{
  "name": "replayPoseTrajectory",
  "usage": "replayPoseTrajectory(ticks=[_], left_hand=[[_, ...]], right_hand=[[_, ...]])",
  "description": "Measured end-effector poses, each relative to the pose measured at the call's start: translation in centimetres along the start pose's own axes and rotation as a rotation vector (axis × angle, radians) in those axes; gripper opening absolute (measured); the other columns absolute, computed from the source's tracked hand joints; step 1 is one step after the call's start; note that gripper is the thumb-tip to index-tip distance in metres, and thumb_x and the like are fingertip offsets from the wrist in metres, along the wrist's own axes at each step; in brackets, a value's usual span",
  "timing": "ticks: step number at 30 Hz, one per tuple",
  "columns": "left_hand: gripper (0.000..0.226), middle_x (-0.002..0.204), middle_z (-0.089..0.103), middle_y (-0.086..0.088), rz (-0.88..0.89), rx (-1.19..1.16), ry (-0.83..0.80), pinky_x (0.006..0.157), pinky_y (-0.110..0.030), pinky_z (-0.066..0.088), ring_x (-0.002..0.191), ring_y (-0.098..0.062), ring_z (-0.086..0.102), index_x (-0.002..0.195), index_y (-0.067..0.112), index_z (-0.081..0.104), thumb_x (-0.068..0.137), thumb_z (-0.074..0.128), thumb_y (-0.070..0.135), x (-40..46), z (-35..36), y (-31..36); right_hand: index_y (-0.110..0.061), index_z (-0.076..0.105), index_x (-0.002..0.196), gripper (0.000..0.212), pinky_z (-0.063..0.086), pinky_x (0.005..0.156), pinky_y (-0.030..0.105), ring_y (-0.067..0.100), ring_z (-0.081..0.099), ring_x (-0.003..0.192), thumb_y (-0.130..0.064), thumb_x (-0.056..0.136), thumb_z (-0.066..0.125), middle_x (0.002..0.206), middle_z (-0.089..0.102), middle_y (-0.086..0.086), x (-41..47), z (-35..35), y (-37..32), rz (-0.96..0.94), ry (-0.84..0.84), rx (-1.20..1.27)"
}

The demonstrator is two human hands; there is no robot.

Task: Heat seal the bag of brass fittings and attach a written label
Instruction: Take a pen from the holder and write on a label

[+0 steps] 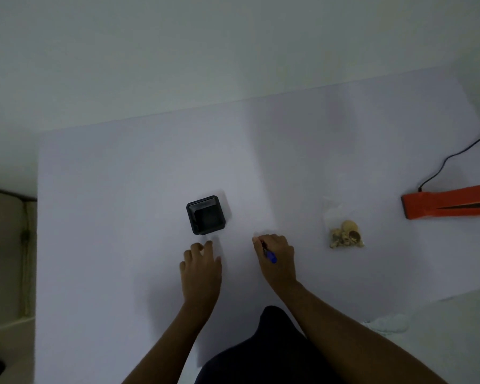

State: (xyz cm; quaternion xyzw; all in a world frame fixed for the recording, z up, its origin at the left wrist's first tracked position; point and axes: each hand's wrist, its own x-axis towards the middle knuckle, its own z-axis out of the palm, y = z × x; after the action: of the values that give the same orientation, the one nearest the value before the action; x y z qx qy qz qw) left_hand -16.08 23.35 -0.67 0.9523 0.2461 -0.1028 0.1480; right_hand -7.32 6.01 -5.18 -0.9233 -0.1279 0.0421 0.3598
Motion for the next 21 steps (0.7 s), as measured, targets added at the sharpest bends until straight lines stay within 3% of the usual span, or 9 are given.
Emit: replayPoseTrajectory(ticks=[4,7,9,11,13,16,21], left_hand=[[0.039,0.121,0.057,-0.012,-0.055,-0.218,-0.047,0.085,-0.034,0.055,0.107,-0.026,0.059,0.131,0.012,0.054,0.096,0.06,0.028,0.6,0.3,-0.8],[0.02,0.105,0.066,-0.01,-0.045,-0.312,-0.044,0.08,-0.028,0.053,0.091,-0.021,0.063,0.113,0.008,0.064,0.098,0.057,0.02,0.9,0.4,-1.2],[0.012,0.095,0.069,-0.007,-0.106,-0.494,-0.03,0.077,-0.024,0.049,0.08,-0.015,0.062,0.1,0.01,0.068,0.098,0.058,0.015,0.9,-0.4,-0.8],[0.012,0.086,0.071,0.0,-0.17,-0.739,-0.033,0.072,-0.02,0.049,0.073,-0.009,0.064,0.094,0.014,0.07,0.097,0.059,0.012,0.8,-2.4,0.2],[0.014,0.081,0.072,0.002,-0.215,-0.963,-0.071,0.063,-0.02,0.054,0.068,-0.009,0.067,0.097,0.015,0.07,0.098,0.057,0.016,0.7,-5.1,1.3],[0.018,0.082,0.073,-0.004,-0.234,-1.202,-0.084,0.065,-0.022,0.057,0.07,-0.012,0.068,0.103,0.015,0.071,0.099,0.054,0.02,0.3,-8.8,2.2],[0.022,0.083,0.072,-0.005,-0.227,-1.313,-0.102,0.066,-0.02,0.056,0.07,-0.01,0.066,0.108,0.013,0.07,0.098,0.052,0.022,-0.1,-11.6,3.2]], right_hand=[[-0.015,0.065,0.079,0.03,0.052,0.064,0.043,0.013,0.056,0.07,-0.036,0.101,0.058,0.075,0.063,-0.005,0.1,0.4,-1.6,-0.062,-0.072,0.096],[-0.014,0.066,0.08,0.027,0.053,0.07,0.04,0.015,0.058,0.069,-0.029,0.101,0.059,0.074,0.062,-0.007,0.6,-0.5,-3.9,-0.104,-0.145,0.26],[-0.02,0.065,0.081,0.024,0.054,0.068,0.037,0.015,0.059,0.068,-0.032,0.101,0.058,0.073,0.062,-0.012,0.8,-1.8,-6.0,-0.048,-0.176,0.406],[-0.01,0.072,0.084,0.039,0.056,0.068,0.035,0.022,0.063,0.069,-0.041,0.1,0.054,0.076,0.07,0.005,1.2,-3.3,-8.0,0.059,-0.208,0.532],[-0.005,0.077,0.093,0.046,0.056,0.067,0.027,0.023,0.064,0.07,-0.04,0.101,0.048,0.08,0.073,0.015,1.9,-4.9,-9.6,0.142,-0.245,0.594],[-0.016,0.076,0.088,0.037,0.052,0.061,0.025,0.022,0.061,0.063,-0.032,0.102,0.046,0.075,0.073,0.01,3.0,-7.1,-11.6,0.157,-0.265,0.659],[-0.016,0.073,0.078,0.039,0.048,0.056,0.019,0.013,0.058,0.055,-0.034,0.1,0.047,0.065,0.071,0.004,4.3,-9.3,-14.1,0.169,-0.207,0.783]])
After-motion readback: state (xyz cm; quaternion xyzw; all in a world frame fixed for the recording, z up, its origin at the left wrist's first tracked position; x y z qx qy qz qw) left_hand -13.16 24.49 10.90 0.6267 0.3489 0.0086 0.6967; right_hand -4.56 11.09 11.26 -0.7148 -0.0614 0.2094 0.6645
